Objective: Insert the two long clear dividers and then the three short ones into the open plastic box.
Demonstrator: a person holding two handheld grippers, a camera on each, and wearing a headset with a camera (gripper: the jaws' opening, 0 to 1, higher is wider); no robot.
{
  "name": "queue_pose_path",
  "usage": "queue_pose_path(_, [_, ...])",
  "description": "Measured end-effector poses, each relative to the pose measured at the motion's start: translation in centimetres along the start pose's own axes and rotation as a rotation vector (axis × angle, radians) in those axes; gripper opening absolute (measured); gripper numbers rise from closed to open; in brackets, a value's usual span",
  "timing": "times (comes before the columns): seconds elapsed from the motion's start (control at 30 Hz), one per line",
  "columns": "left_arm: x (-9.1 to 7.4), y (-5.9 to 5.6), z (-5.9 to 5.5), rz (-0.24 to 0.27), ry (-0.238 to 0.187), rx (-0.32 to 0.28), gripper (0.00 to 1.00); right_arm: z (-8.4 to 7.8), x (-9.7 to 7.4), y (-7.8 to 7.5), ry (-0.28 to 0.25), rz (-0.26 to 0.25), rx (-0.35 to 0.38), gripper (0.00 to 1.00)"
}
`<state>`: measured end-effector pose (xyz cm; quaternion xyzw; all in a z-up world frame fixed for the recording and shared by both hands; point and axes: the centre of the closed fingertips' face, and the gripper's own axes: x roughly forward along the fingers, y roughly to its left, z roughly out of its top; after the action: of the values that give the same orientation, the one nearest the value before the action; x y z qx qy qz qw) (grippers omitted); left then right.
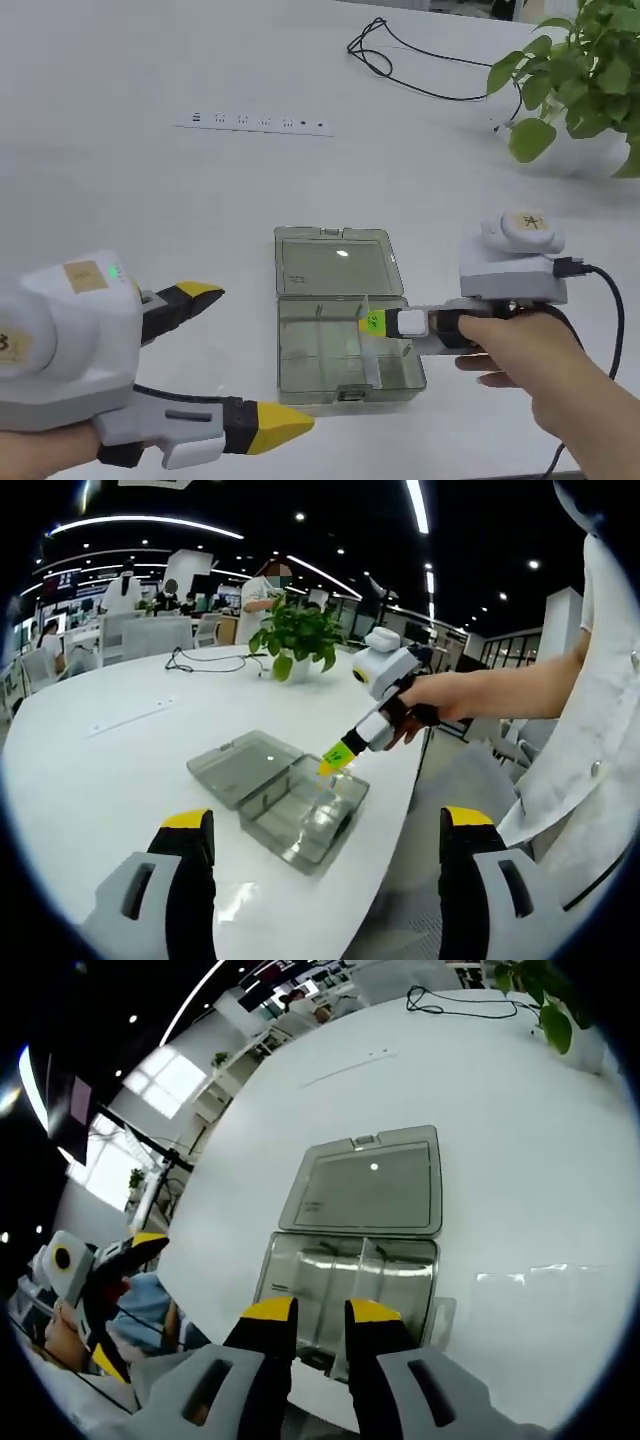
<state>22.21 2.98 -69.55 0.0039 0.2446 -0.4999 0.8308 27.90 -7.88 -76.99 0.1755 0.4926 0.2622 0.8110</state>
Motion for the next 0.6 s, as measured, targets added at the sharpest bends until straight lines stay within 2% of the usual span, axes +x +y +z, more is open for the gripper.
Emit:
queue_pose_path(0.2, [-0.5, -0.3, -0.1, 0.027, -0.001, -0.009, 0.95, 1.1, -1.7, 1.1, -0.06, 0.055, -0.043, 0.26])
queue_pose_path(0.3, [-0.7, -0.4, -0.2, 0.038, -0.001, -0.018, 0.95, 1.8, -2.6, 1.2, -0.103, 0.068, -0.073, 0.32])
queue_pose_path(0.43, [-0.9, -0.4, -0.3, 0.055, 0.001, -0.022, 0.95, 2.0, -3.8, 1.6, -0.123, 0.102, -0.089, 0.35])
queue_pose_path(0.6, [-0.9, -0.5, -0.4, 0.064, 0.008, -0.027, 0.95, 1.8, -5.2, 3.0, -0.139, 0.161, -0.125, 0.39])
